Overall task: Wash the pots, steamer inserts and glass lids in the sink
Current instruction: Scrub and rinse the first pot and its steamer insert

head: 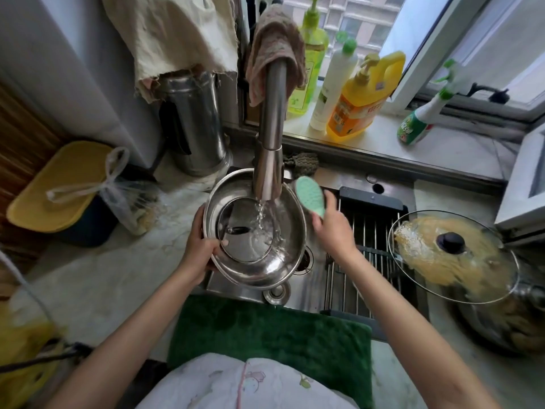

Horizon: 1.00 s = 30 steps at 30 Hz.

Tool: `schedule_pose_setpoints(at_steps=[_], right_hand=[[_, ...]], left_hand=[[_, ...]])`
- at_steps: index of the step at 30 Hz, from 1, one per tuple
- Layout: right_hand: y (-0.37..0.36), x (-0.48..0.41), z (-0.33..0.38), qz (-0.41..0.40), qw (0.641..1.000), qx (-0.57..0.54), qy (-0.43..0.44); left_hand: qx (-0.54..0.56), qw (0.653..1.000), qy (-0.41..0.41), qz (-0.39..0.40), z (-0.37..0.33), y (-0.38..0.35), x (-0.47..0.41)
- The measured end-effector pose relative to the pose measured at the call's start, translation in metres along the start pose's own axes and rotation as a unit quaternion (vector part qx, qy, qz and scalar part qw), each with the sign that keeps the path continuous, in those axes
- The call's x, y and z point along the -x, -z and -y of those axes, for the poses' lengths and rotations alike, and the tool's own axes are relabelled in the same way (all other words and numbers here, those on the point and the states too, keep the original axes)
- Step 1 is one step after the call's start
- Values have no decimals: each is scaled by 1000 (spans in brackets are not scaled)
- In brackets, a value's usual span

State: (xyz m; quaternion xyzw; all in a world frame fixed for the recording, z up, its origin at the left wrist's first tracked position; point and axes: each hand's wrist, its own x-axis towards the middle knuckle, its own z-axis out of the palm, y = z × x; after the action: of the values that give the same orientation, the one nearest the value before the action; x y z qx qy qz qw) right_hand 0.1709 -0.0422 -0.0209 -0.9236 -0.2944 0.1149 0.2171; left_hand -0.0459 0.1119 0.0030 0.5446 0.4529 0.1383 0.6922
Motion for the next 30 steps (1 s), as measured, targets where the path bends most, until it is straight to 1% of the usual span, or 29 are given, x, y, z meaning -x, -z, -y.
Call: schedule_pose_setpoints(at_steps=[1,2,4,5,7,8,9,10,11,12,13,14,15,16,17,18,20,21,23,24,26,28,30], right_hand=[[2,1,-4,-22,997,-52,-54],[3,3,-10,-19,990,-91,-106],[2,6,-20,35,968,-174,-177],[1,9,-22,74,951,-221,-205],[-1,18,-23,150,905,-317,-240],[-3,23,-22,171,885,-360,-241],[-4,28,-19,177,864,-408,-237],[-6,31,-16,164,844,-453,-234],[-5,30,-12,134,829,-489,-237],[-1,29,-8,92,824,-503,-245],[5,25,-6,43,830,-499,-247],[14,22,-3,0,850,-467,-242],[28,20,0,-27,879,-414,-234],[43,19,2,-36,909,-352,-223],[59,17,3,-30,933,-290,-213],[73,17,4,-14,948,-244,-206],[93,15,2,35,954,-215,-204],[97,15,-1,67,949,-219,-214],[95,18,-7,144,925,-251,-246],[89,20,-10,177,906,-276,-266],[70,26,-15,231,857,-343,-307],[48,31,-15,269,810,-399,-335],[27,36,-10,289,783,-431,-344]], left_hand=[[10,1000,-8,-5,2,0,0],[16,1000,-19,-7,3,0,-1],[33,999,-36,-12,6,1,-3],[47,998,-40,-16,7,2,-5],[76,996,-49,-23,6,3,-5],[97,994,-46,-16,5,3,-5],[121,992,-28,-6,8,1,-9],[146,989,0,3,9,-2,-11],[156,987,37,1,6,-6,-10],[162,984,74,3,4,-10,-10],[170,979,112,5,2,-14,-9],[168,976,138,2,-1,-21,-6],[168,974,154,4,-6,-28,-2],[172,972,162,10,-7,-33,2],[176,970,167,31,-4,-33,4],[174,966,185,51,-3,-37,7],[167,955,232,85,-7,-37,11],[159,952,241,99,-11,-36,16],[138,953,242,117,-14,-27,17],[127,954,237,135,-18,-24,19],[97,957,227,150,-27,-17,23],[54,966,211,141,-39,-11,26],[13,979,162,125,-50,-7,30]])
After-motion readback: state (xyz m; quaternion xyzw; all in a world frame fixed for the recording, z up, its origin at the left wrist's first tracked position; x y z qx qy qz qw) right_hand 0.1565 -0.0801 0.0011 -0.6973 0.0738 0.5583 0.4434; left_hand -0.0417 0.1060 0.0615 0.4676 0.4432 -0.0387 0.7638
